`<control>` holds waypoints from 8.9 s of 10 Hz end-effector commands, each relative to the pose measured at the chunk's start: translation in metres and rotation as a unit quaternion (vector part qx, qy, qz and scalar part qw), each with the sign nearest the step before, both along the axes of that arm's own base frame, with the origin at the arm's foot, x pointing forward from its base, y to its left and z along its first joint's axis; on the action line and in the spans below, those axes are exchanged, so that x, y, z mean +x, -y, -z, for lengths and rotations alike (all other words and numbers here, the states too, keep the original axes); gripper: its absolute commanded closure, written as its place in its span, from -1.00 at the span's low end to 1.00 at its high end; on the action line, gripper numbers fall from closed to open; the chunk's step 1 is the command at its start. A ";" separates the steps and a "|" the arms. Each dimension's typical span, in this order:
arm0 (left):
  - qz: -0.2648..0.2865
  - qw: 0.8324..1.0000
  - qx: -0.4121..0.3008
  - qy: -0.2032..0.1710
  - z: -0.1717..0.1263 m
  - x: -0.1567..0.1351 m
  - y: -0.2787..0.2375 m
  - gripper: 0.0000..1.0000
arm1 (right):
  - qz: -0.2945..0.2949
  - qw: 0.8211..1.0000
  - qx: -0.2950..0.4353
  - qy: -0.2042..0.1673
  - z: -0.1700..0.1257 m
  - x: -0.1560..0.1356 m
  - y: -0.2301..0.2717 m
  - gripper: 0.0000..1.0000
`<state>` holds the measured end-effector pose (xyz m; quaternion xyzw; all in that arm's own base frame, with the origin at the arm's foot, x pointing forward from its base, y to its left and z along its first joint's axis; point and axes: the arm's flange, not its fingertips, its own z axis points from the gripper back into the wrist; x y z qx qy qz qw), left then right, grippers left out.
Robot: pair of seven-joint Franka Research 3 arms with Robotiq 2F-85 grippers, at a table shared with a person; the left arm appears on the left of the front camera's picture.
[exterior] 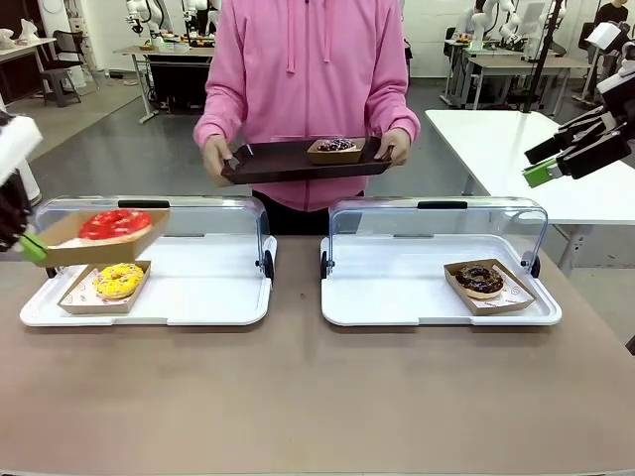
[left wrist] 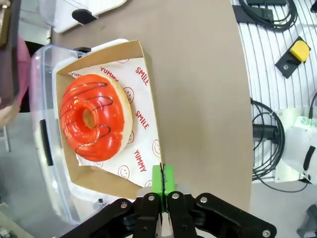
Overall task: Provide the desired donut to the person.
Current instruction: Pick up and lift the Paper togo box containing the Donut pointed at by the person, then place the picked Paper togo box onto the Handle tray extended by the person.
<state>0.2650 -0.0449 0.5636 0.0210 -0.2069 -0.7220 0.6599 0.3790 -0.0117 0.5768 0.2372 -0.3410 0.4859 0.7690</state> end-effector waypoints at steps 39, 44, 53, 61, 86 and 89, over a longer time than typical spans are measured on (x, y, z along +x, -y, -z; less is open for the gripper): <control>-0.046 0.998 0.002 -0.031 -0.092 0.118 0.094 0.98 | -0.004 1.000 -0.001 0.004 0.002 0.000 0.000 -1.00; -0.045 0.998 0.015 -0.039 -0.047 0.233 0.176 0.98 | -0.004 1.000 -0.001 0.004 0.002 0.000 0.000 -1.00; -0.020 0.997 0.049 -0.050 0.012 0.270 0.185 0.81 | -0.004 1.000 -0.001 0.004 0.002 0.000 0.000 -1.00; -0.060 0.989 0.034 -0.129 -0.046 0.239 0.174 -1.00 | -0.004 1.000 -0.001 0.004 0.002 0.000 0.000 -1.00; -0.086 0.958 -0.224 -0.156 0.002 0.119 -0.018 -1.00 | -0.004 1.000 -0.001 0.004 0.002 0.000 0.000 -1.00; -0.092 0.938 -0.309 -0.129 0.028 0.079 -0.076 -1.00 | -0.004 1.000 -0.001 0.004 0.002 0.000 0.000 -1.00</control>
